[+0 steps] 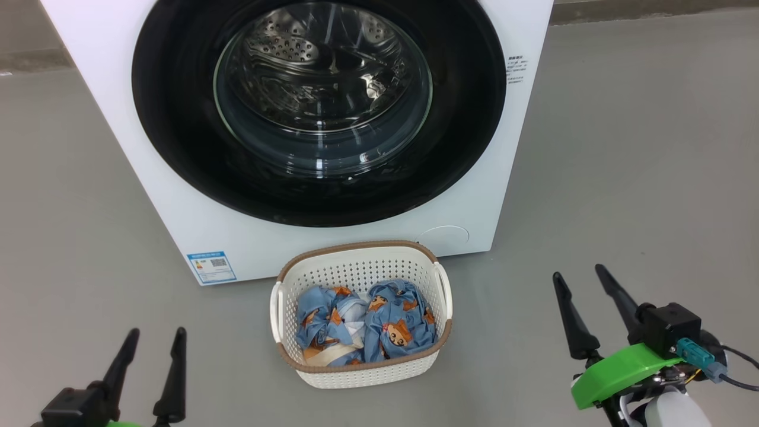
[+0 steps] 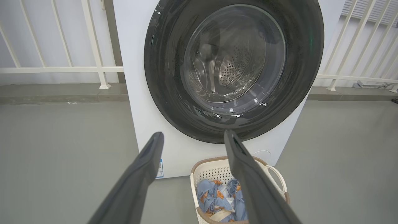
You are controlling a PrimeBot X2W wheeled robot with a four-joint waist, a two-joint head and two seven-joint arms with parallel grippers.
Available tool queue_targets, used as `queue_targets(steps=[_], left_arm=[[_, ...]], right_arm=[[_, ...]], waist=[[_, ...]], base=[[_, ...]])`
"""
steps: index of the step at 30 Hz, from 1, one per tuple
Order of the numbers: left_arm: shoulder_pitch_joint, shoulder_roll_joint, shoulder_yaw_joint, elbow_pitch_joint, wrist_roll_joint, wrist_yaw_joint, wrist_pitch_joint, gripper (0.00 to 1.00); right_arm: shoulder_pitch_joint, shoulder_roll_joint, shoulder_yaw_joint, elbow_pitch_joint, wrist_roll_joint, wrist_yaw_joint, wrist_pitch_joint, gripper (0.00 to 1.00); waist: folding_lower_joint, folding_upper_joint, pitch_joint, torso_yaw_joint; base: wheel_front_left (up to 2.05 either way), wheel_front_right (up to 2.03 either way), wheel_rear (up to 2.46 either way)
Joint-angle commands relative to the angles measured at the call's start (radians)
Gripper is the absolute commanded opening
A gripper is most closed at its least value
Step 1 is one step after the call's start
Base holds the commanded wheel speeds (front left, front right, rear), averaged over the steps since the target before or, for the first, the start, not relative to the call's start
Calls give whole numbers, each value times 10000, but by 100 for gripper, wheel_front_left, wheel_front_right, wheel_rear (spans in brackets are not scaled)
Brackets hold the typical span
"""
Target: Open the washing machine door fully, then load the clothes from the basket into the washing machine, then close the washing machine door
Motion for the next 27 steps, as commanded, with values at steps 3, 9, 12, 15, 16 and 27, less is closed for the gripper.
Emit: queue_targets(steps=[3,9,12,15,16,27], left_arm=[[-466,158,646,-28,583,-31,-250,100],[-522,33,954,13,854,-33,-291,100],[-526,-131,1270,68,870,-32,-291,100],[-542,-229,1459,206,1001,-32,-291,100],[-542,-249,1456,234,1051,-32,-291,100],[-579,-317,1445,383,1179,-32,-291,100]], right_arm=[[-457,51,-78,-358,-799,-11,-234,100],[-436,217,-548,-344,-1019,-11,-275,100],[-439,279,-808,-237,-1138,-11,-276,100],[-458,318,-962,-140,-1338,-11,-276,100],[-469,327,-985,-121,-1366,-11,-276,100],[-491,358,-955,-46,-1264,-11,-276,100]], waist=[[-1,0,16,-8],[-1,0,8,-5],[-1,0,-5,-4],[-1,0,-18,-16],[-1,0,-13,-18],[-1,0,-24,-13]], base=[[0,0,0],[0,0,0],[0,0,0],[0,0,0],[0,0,0],[8,8,-16]])
